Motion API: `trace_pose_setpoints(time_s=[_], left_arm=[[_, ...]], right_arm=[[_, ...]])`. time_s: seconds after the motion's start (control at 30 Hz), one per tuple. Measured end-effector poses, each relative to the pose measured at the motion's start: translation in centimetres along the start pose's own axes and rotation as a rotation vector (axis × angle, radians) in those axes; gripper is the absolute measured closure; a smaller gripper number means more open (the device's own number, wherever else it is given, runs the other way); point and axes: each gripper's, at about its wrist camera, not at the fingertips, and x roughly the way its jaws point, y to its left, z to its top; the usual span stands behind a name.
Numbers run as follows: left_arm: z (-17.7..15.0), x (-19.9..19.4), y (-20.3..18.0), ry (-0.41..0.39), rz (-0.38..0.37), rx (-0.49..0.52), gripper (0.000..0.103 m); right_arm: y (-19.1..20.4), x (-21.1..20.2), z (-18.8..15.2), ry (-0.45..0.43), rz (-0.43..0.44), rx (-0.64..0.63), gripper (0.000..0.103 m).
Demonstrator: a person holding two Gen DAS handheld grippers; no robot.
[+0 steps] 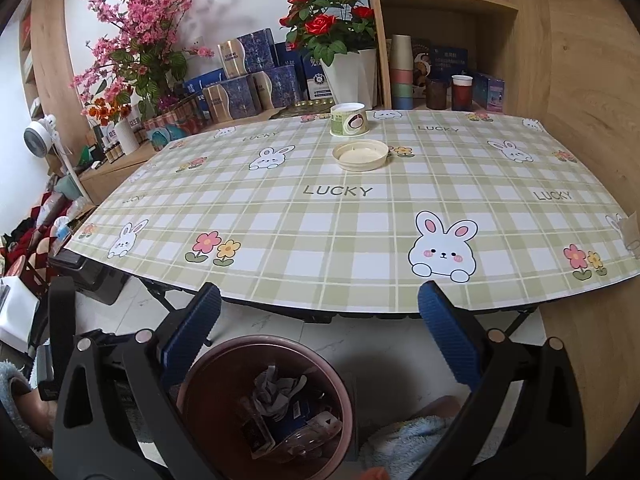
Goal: Collect trash
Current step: 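Raise both open grippers back toward the table, then grasp the cream round lid with the right gripper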
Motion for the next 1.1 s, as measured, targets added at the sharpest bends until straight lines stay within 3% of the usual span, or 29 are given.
trace_pose_setpoints(time_s=[0.13, 0.37, 0.6, 0.77, 1.1], left_arm=[[0.5, -1.3, 0.5, -0.065, 0.002, -0.035, 0.01], [1.4, -4.2, 0.1, -0.211, 0.08, -0.011, 0.007], [2.8, -6.0, 0.5, -0.271, 0.121, -0.005, 0.006], [4.5, -6.9, 0.8, -0.295, 0.14, 0.039, 0.006], [10.6, -7.6, 1.7, -0.348, 0.149, 0.031, 0.006]], right_arm=[[0.0, 0.2, -0.2, 0.003, 0.0, 0.001, 0.006], [-0.6, 0.9, -0.4, 0.02, 0.012, 0.027, 0.006], [-1.6, 1.9, 0.0, 0.044, 0.018, 0.055, 0.006], [-1.9, 3.1, 1.2, 0.061, -0.054, -0.001, 0.006], [-3.6, 8.4, 6.9, 0.074, -0.086, -0.067, 0.006]])
